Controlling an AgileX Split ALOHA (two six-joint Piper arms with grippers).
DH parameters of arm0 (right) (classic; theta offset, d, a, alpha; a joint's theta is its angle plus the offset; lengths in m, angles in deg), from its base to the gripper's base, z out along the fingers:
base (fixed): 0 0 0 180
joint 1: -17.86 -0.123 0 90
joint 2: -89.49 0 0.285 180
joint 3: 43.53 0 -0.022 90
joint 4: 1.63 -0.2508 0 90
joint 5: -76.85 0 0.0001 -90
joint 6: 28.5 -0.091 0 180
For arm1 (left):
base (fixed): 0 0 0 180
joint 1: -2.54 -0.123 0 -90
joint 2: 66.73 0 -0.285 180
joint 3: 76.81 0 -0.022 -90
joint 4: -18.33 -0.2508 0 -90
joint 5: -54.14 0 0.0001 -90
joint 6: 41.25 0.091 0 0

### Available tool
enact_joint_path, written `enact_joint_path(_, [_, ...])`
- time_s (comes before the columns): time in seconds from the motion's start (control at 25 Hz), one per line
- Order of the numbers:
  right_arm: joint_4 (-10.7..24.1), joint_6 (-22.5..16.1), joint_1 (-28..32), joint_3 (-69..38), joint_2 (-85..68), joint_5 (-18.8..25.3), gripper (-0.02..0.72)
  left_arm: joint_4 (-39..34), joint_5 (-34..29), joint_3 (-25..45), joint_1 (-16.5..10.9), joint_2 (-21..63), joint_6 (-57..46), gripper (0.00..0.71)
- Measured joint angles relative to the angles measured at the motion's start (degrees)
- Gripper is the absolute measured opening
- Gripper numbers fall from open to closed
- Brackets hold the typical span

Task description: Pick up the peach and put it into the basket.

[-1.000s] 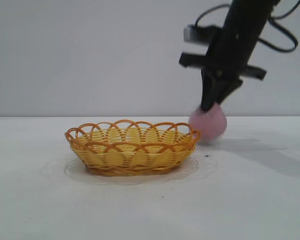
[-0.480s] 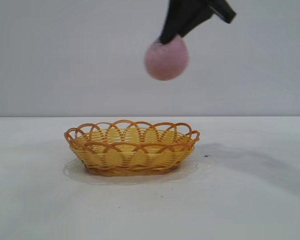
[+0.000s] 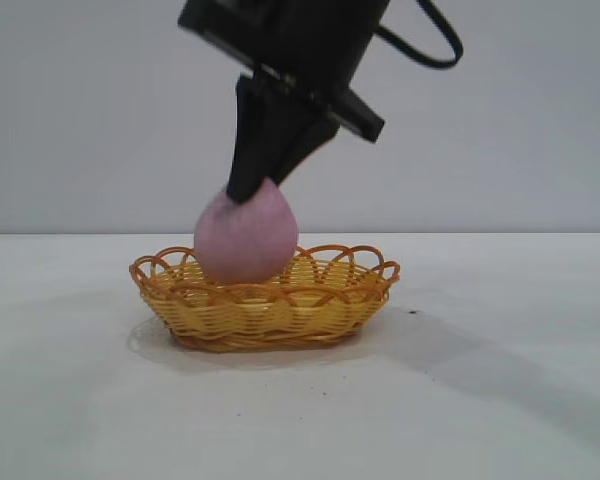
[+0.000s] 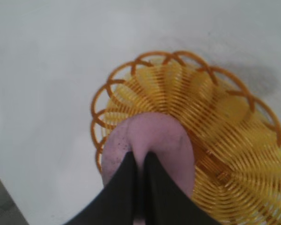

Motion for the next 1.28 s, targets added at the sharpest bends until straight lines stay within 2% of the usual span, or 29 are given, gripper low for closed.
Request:
enact_joint_path(0.08, [0.11,0.00,0.00,0.00,0.09,-1.08,0.054,0.00,0.00,0.00,0.00,0.00,0.00,0.377])
enact_joint_path(0.16, [0.22,0.00,0.00,0.00,-0.05,-1.46,0.182,0.00,0.00,0.00,0.00,0.00,0.00,0.377])
enact_joint_path(0.24, [0.35,-0.08,0.00,0.00,-1.01,-1.46,0.274,0.00,0.00,0.00,0.00,0.00,0.00,0.377])
enact_joint_path(0.32, [0.44,-0.08,0.00,0.00,-3.30,-1.55,0.356,0.00,0.00,0.00,0.00,0.00,0.00,0.377])
enact_joint_path(0.36, [0.44,-0.08,0.27,0.00,-4.51,-1.55,0.374,0.00,0.00,0.00,0.00,0.00,0.00,0.377])
enact_joint_path(0.48, [0.72,-1.31,2.05,0.00,-8.78,-1.44,0.360,0.00,0.00,0.00,0.00,0.00,0.00,0.377])
enact_joint_path(0.52, [1.46,-1.79,3.26,0.00,-9.99,-1.33,0.360,0.00,0.00,0.00,0.00,0.00,0.00,0.377])
enact_joint_path(0.56, [2.50,-2.73,4.82,0.00,-10.92,-1.33,0.402,0.00,0.00,0.00,0.00,0.00,0.00,0.377])
enact_joint_path(0.6, [4.03,-4.06,6.72,0.00,-11.49,-1.21,0.386,0.00,0.00,0.00,0.00,0.00,0.00,0.377])
enact_joint_path(0.72, [12.38,-12.21,13.10,0.00,-11.46,0.26,0.386,0.00,0.00,0.00,0.00,0.00,0.00,0.377])
enact_joint_path(0.84, [20.80,-18.73,18.38,0.00,-10.94,2.87,0.386,0.00,0.00,0.00,0.00,0.00,0.00,0.377])
enact_joint_path(0.96, [26.21,-23.67,21.78,0.00,-10.94,3.70,0.386,0.00,0.00,0.00,0.00,0.00,0.00,0.377])
enact_joint_path(1.16, [27.71,-28.69,26.85,0.00,-11.06,2.47,0.386,0.00,0.00,0.00,0.00,0.00,0.00,0.377])
enact_joint_path(1.28, [28.01,-29.75,28.53,0.00,-12.56,2.24,0.386,0.00,0.00,0.00,0.00,0.00,0.00,0.377])
